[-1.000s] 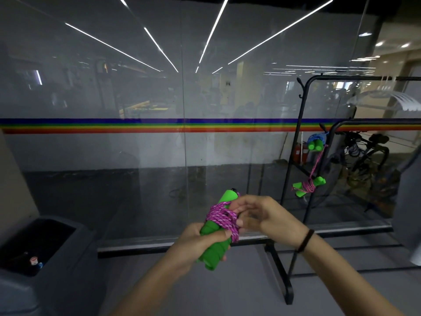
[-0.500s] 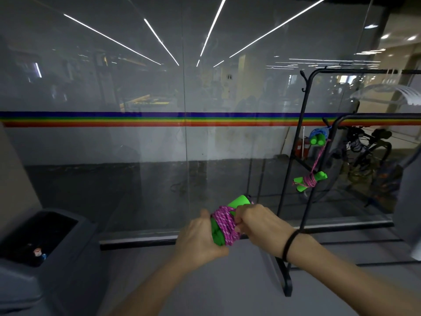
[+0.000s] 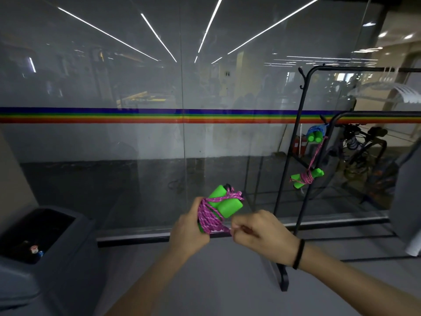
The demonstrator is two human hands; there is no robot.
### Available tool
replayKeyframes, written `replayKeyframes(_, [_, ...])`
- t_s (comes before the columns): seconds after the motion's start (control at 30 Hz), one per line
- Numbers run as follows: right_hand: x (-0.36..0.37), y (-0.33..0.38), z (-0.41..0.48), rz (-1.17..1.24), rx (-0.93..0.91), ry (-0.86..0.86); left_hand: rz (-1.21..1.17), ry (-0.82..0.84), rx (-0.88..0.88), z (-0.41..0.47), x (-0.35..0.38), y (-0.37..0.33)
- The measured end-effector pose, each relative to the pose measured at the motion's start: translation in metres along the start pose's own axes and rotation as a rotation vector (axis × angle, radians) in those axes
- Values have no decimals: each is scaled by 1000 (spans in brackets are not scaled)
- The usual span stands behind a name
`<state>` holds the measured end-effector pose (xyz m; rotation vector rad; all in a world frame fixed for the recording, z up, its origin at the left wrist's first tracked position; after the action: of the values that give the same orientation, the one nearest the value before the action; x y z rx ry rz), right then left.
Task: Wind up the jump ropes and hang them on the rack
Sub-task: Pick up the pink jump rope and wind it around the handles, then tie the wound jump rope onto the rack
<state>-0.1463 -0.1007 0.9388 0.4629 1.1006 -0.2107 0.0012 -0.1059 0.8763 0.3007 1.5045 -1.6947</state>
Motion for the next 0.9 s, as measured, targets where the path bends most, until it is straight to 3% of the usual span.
replayKeyframes(0.2, [6,20,-10,30,-38,-5,-17,139,-73,3,16,22])
replayKeyframes(0.33, [0,13,-8,-44,-13,-21,-242,401,-111,-7,37,34])
replayKeyframes(0.47, [-6,-11,-5,-81,96,-104,-319,651,-120,-23,68,42])
replayKeyframes(0.63, [8,-50,-15,1,304,-134,-283,655,-52,-17,95,30])
replayKeyframes(0.9, [3,-117,-15,18,397,-145,-562,534,-48,40,122,-14])
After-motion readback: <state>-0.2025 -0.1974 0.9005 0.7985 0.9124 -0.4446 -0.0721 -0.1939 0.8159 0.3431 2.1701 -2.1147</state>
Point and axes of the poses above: each hand's wrist, its own z-axis towards the middle knuckle, its own x-axis out of the palm, y = z × x, the point moved 7 cm from there along z, towards the middle knuckle, and after that the axes turned 6 degrees about -x, right-handed, at the moved point
